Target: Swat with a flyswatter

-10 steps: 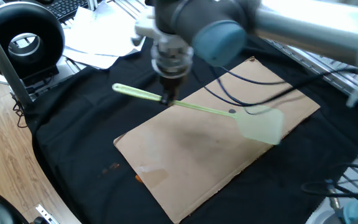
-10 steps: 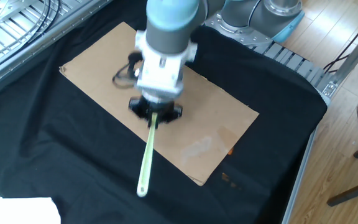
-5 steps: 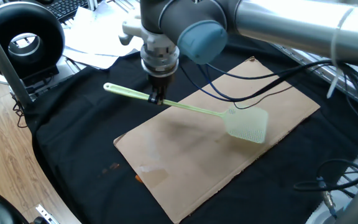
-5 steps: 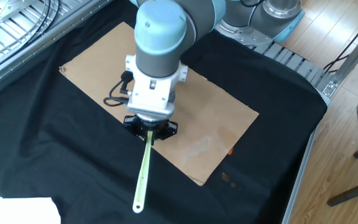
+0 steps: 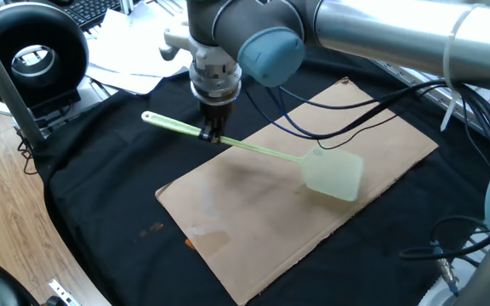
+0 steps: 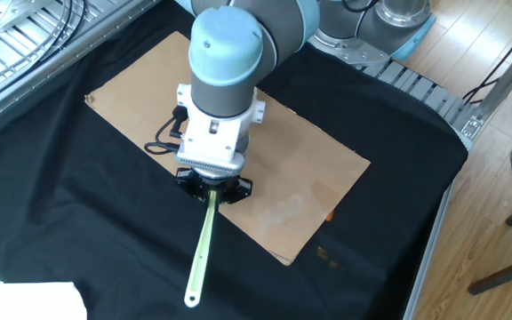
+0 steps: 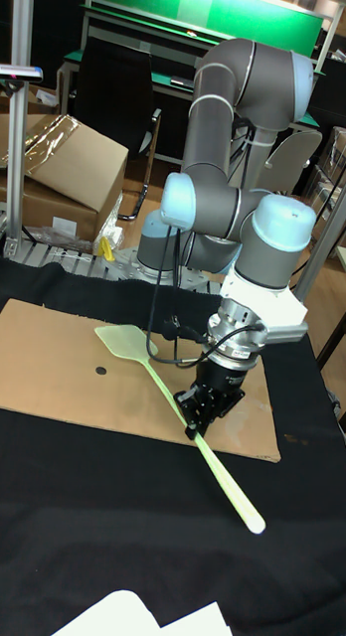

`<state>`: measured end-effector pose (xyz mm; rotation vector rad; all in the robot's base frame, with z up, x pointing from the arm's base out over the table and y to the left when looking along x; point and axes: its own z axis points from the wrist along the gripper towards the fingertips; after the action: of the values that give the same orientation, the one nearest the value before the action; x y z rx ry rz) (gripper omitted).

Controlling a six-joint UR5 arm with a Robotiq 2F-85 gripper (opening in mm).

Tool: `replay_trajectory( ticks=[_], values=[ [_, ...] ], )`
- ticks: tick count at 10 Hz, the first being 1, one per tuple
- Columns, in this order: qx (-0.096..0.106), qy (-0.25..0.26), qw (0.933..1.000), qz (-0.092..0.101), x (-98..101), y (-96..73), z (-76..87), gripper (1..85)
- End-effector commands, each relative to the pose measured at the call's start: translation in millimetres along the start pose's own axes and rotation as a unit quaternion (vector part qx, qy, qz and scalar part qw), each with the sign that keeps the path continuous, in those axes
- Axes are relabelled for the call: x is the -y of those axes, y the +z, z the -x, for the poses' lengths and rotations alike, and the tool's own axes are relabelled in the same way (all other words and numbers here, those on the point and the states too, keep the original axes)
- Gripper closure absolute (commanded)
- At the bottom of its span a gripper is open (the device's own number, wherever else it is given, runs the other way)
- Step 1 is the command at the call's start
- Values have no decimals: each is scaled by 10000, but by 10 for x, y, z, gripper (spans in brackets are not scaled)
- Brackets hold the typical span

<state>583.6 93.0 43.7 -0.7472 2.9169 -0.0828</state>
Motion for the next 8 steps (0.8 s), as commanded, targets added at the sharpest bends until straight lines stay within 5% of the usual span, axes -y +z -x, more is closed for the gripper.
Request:
replay_trajectory(
  ticks=[1, 2, 3, 5, 6, 8],
  values=[
    [428, 69, 9991, 41, -3, -13, 228, 847],
    [239, 79, 9997, 15, 10, -7, 130, 847],
    [-207, 138, 9996, 107, -79, -206, -53, 847],
    [-572, 63, 9979, 288, -231, -654, -96, 847],
    [-562, -67, 9980, 291, -204, -734, -51, 847],
    [-188, -1400, 9898, 194, 65, -684, 149, 847]
  ],
)
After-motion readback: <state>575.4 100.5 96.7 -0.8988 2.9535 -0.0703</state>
